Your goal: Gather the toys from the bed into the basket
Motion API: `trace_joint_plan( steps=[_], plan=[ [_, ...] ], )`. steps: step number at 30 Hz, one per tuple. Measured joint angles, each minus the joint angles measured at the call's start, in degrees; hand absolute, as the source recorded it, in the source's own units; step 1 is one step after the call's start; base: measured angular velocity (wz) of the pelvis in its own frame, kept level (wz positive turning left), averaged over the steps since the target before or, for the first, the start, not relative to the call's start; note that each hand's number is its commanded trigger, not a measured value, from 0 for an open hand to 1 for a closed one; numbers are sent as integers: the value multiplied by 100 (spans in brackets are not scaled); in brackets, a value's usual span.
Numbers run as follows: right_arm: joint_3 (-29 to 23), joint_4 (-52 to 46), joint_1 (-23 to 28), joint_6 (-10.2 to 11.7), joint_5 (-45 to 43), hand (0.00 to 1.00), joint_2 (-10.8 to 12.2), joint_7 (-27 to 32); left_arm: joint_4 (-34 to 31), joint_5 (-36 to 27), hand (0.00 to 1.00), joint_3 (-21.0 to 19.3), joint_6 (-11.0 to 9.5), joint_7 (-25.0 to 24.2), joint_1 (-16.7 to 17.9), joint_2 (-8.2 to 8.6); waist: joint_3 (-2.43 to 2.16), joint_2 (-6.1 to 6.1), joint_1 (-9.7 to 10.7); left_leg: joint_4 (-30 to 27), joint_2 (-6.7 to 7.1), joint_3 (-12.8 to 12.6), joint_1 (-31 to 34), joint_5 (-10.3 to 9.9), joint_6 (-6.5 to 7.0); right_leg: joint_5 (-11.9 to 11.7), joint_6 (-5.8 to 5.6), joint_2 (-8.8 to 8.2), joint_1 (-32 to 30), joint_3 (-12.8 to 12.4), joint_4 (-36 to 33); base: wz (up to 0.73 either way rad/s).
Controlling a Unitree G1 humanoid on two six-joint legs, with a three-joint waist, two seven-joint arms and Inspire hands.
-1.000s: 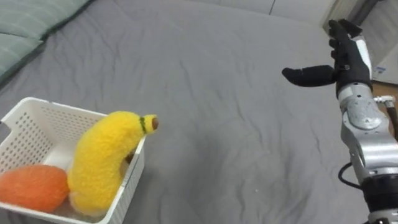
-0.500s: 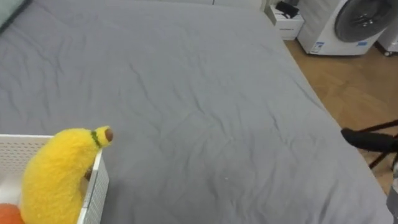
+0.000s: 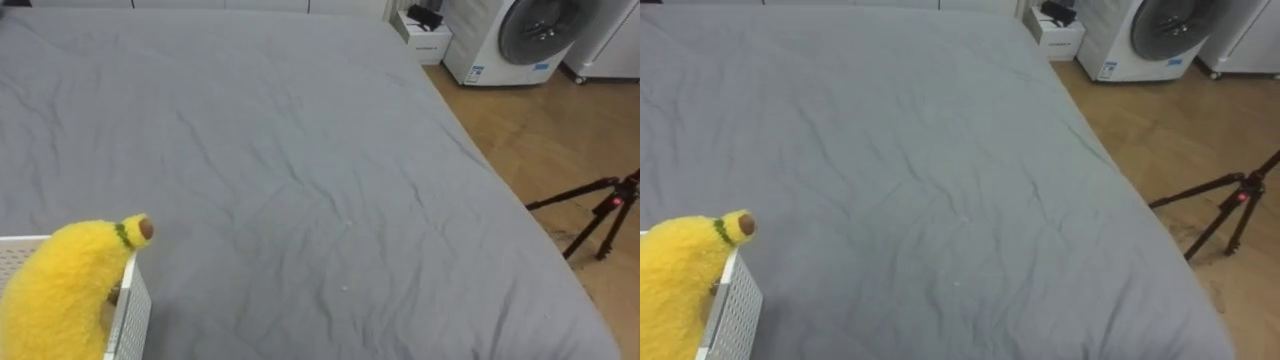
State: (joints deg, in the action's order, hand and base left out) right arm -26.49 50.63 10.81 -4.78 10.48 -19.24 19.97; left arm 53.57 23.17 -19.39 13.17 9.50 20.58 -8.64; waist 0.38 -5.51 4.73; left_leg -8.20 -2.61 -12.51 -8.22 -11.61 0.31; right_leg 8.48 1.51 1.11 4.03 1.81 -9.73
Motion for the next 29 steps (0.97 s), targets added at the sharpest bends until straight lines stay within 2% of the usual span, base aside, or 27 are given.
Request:
trace_joint_plan(
  steps=[1,7,8,11,13,16,20,23,29],
  plan=[
    [1,386,7,6,0,0,47,-9,6,6,0,-6,1,0,-4,-1,-17,-5,-6,0,-3,10,-19,1,-3,3,6,2,9,1,0,0],
    [53,1572,250,-98,-10,0,292,-290,18,22,0,-53,5,-18,21,9,-31,54,-33,48,1,25,-40,0,-9,31,30,-2,57,7,2,1],
    [105,1835,340,-142,-41,0,350,-381,51,23,0,-52,8,-19,14,10,-55,83,-26,42,4,41,-54,-6,-11,52,30,-2,77,4,-2,7],
    [487,2338,446,-452,-203,0,493,-769,113,18,0,-47,22,-82,6,41,-75,102,-55,47,4,44,-100,-10,-16,74,39,-1,99,1,-34,0],
    [807,2576,445,-610,-416,0,588,-1167,205,19,0,13,22,-152,-2,63,-70,148,-56,54,3,20,-149,-14,-20,81,45,-5,103,-5,-80,-11],
    [1073,2796,379,-731,-783,0,777,-1576,308,55,0,12,20,-163,-78,87,-69,188,-90,50,4,23,-151,-26,-31,72,56,-5,103,-7,-85,-5],
    [1419,2778,382,-793,-1042,0,851,-1846,454,120,0,153,18,-164,-225,146,-69,325,-196,45,23,46,-142,-36,-27,67,50,-14,95,-13,-86,-1],
    [1531,2699,200,-901,-1129,0,858,-1915,584,110,0,286,10,-135,-254,172,-66,405,-207,45,24,48,-151,-24,-15,68,49,-14,98,7,-92,1],
    [1913,2733,-131,-919,-1272,0,894,-2019,626,111,0,285,33,-82,-330,345,-66,412,-305,45,24,78,-155,-20,-22,71,50,-8,115,55,-89,3]
  ],
)
